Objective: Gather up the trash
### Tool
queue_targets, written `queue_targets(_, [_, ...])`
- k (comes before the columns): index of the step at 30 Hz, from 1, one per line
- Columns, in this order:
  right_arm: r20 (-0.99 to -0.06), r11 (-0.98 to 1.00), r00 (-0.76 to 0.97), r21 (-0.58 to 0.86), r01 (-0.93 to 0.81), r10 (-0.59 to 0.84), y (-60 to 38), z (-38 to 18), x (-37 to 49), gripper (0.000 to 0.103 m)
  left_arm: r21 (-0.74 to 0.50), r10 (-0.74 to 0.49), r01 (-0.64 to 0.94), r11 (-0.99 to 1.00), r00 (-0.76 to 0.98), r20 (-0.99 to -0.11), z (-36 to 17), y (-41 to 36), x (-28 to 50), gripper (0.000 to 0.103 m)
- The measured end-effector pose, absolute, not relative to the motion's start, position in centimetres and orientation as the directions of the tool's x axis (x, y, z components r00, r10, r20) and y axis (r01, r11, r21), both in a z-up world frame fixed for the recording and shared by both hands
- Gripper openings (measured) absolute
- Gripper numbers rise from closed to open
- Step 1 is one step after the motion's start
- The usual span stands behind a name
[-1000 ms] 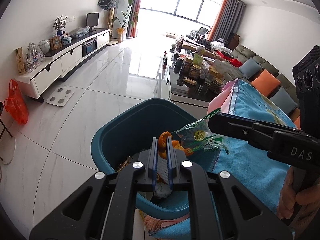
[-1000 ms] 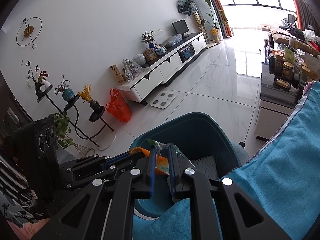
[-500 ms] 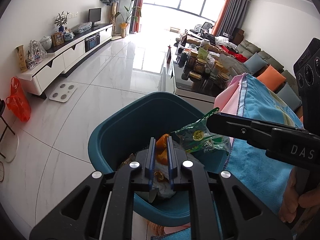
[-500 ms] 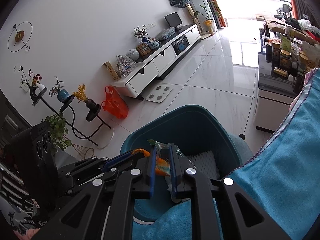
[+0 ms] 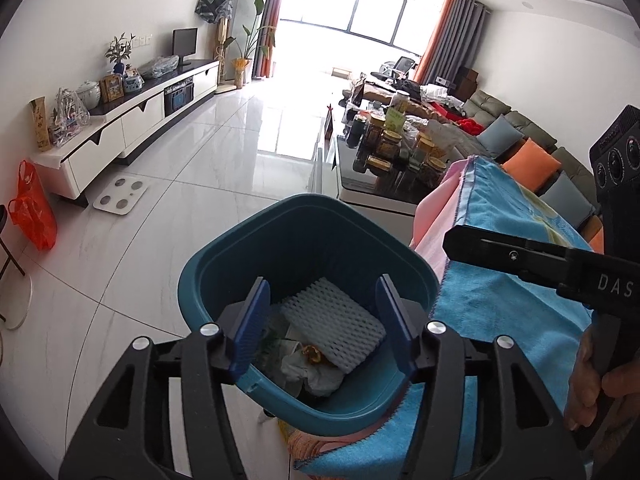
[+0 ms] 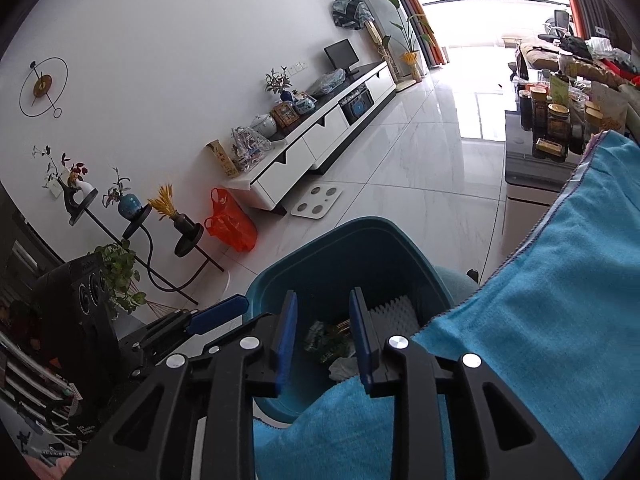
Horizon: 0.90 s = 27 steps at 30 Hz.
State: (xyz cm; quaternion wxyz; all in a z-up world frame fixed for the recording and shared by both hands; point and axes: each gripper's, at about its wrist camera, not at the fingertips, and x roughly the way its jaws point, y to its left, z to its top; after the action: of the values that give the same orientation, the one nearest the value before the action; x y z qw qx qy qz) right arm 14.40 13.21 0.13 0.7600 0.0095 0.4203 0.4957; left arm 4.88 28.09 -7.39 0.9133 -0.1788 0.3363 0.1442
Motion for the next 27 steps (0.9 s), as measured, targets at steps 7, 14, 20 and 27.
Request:
queue_targets(7, [-0.562, 0.558, 0.314, 0.338, -0.758, 0.765, 6.7, 2.7, 11.6, 0.063, -0.208, 0.131, -0.288, 0.935, 0.823, -0.552, -3.9, 24.5, 1.1, 0.094])
queue_targets(14, [-0.497, 0.674, 0.510, 0.232, -0.702, 0.702, -1.1, 3.1, 8.1, 0.090, -0.209, 0.074, -0.181, 0.961, 0.896, -0.438, -1.5, 18.6, -1.6, 0.098])
queue_targets(20, [-0.430, 0.804, 0.687, 0.196, -0.562, 0.585, -8.7, 2.8, 5.9, 0.096, -0.141, 0.092, -0.154, 0.978, 0.924, -0.372, -0.8, 12.4, -1.4, 0.098])
queue_targets(27, [-0.350, 0.923, 0.854, 0.135, -0.361, 0.385, -15.7, 2.7, 3.0, 0.096, -0.086, 0.047, -0.078, 0.993, 0.949, -0.311, 0.3, 6.2, -0.3, 0.098])
